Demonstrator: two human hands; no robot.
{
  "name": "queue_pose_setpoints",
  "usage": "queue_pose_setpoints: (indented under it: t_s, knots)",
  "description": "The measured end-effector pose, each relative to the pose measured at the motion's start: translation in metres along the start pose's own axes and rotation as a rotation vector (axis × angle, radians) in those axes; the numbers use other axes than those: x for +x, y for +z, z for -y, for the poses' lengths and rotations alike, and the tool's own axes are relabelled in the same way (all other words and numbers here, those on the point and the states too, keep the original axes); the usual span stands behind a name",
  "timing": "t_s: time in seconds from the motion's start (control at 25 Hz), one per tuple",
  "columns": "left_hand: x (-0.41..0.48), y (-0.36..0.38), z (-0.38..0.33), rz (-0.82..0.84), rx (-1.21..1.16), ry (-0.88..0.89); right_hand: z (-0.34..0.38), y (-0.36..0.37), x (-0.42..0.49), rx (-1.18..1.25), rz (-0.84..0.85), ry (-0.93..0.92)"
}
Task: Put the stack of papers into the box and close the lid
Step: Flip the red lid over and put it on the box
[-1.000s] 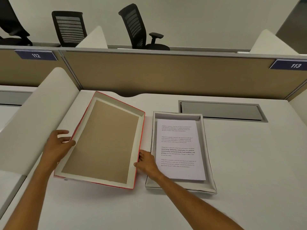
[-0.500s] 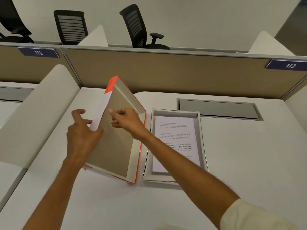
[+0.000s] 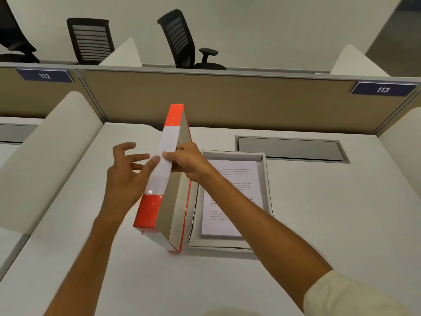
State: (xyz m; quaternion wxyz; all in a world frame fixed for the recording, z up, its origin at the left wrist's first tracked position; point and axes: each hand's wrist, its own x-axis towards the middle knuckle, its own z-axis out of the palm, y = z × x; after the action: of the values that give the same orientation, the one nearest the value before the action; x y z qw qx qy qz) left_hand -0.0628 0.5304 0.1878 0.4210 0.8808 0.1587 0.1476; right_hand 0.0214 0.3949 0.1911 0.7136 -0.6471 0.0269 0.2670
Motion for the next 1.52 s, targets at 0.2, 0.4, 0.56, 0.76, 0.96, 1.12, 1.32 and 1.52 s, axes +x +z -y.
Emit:
queue_pose_setpoints:
  t_s: [0.2, 0.4, 0.56, 0.76, 0.96, 1.12, 1.32, 1.52]
  knots:
    - [0.01, 0.042, 0.054, 0.037, -0.224, -0.148, 0.01, -0.029, -0.015, 0.011, -0.062, 0.071]
    - [0.003, 0.081, 0.11, 0.199, -0.179, -0.334, 0.018, -0.058, -0.036, 0.103, -0.008, 0.062]
    - [-0.006, 0.093, 0.127, 0.467, -0.38, -0.506, 0.017, -0.094, -0.054, 0.234, 0.123, 0.033]
    - [-0.015, 0.102, 0.114, 0.479, -0.709, -0.584, 0.003, -0.163, -0.072, 0.224, 0.033, -0.001]
    - [-0.014, 0.12, 0.08, 0.428, -0.531, -0.343, -0.029, -0.206, -0.086, -0.328, -0.187, -0.036]
    - [-0.023, 0.144, 0.061, 0.391, -0.278, -0.214, -0.071, -0.227, -0.077, -0.568, -0.372, 0.053]
    - [-0.035, 0.165, 0.063, 0.336, -0.086, -0.126, -0.112, -0.246, -0.071, -0.655, -0.439, 0.096]
    - [-0.043, 0.18, 0.074, 0.325, 0.017, -0.122, -0.141, -0.255, -0.064, -0.638, -0.446, 0.096]
